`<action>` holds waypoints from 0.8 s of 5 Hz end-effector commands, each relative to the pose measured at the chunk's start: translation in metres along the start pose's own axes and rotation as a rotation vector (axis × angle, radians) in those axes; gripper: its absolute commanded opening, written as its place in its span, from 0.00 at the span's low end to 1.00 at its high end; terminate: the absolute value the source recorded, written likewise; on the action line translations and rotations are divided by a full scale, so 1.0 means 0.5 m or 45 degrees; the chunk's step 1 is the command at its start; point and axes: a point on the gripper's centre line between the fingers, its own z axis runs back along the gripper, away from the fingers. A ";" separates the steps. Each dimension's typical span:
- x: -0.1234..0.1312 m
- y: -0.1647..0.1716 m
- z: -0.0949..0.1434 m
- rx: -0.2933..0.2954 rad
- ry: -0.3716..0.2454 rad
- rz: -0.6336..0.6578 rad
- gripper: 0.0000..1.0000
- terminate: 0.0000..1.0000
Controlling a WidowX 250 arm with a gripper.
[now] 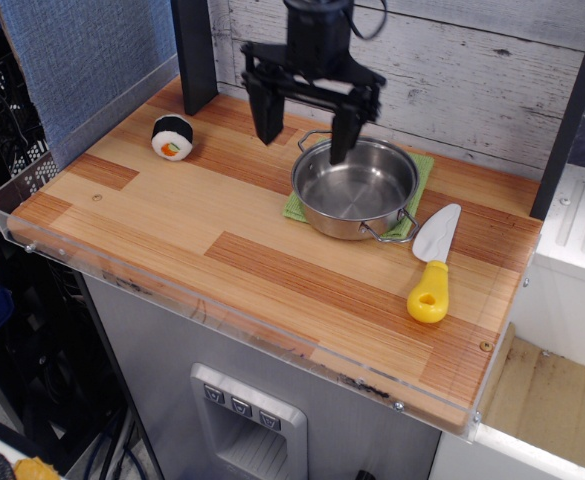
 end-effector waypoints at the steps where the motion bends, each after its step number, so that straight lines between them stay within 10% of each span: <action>1: 0.027 -0.010 -0.022 -0.037 -0.104 -0.005 1.00 0.00; 4: 0.033 0.047 -0.071 -0.019 -0.005 -0.004 1.00 0.00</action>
